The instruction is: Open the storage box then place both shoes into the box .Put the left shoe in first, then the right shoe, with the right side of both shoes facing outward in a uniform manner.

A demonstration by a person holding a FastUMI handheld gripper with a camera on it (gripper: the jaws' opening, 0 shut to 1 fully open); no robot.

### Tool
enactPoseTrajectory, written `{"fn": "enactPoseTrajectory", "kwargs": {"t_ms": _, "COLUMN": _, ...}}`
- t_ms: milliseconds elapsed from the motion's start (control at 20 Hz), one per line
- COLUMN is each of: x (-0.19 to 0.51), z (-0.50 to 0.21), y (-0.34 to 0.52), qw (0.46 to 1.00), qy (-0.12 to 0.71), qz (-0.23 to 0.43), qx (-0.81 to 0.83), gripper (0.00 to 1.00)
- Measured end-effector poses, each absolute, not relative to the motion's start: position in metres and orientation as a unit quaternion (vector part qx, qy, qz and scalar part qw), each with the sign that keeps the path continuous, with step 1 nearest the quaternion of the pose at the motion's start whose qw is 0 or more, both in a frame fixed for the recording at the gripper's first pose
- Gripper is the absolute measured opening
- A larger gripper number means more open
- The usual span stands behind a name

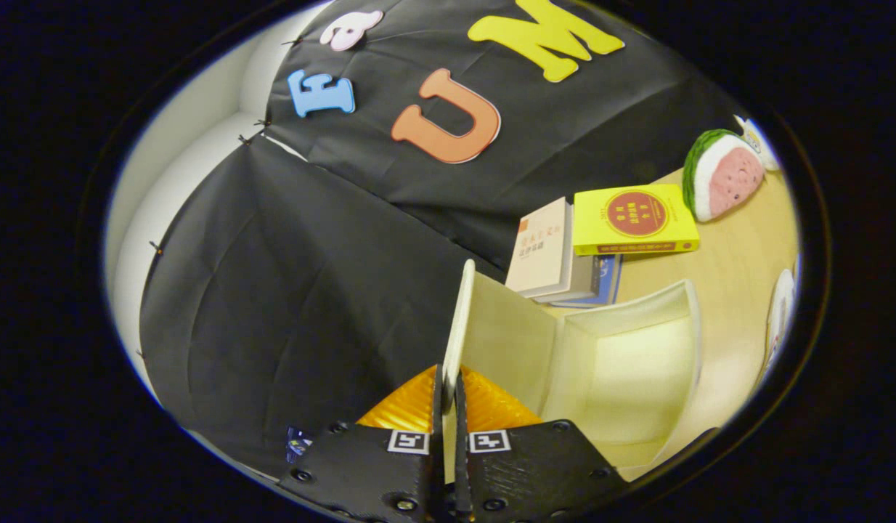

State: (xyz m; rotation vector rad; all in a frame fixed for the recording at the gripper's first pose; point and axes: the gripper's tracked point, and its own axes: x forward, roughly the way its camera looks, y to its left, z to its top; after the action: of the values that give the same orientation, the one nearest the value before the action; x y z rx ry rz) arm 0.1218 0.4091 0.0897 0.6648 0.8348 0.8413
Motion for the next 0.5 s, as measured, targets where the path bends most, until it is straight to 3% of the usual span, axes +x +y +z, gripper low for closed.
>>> {"fn": "enactPoseTrajectory", "kwargs": {"t_ms": 200, "x": 0.119, "z": 0.085, "y": 0.457, "qw": 0.779, "qy": 0.368, "qz": 0.403, "qx": 0.307, "gripper": 0.11}}
{"fn": "enactPoseTrajectory", "kwargs": {"t_ms": 450, "x": 0.113, "z": 0.116, "y": 0.485, "qw": 0.785, "qy": 0.284, "qz": 0.442, "qx": 0.329, "gripper": 0.86}}
{"fn": "enactPoseTrajectory", "kwargs": {"t_ms": 500, "x": 0.111, "z": 0.114, "y": 0.485, "qw": 0.784, "qy": 0.287, "qz": 0.444, "qx": 0.326, "gripper": 0.91}}
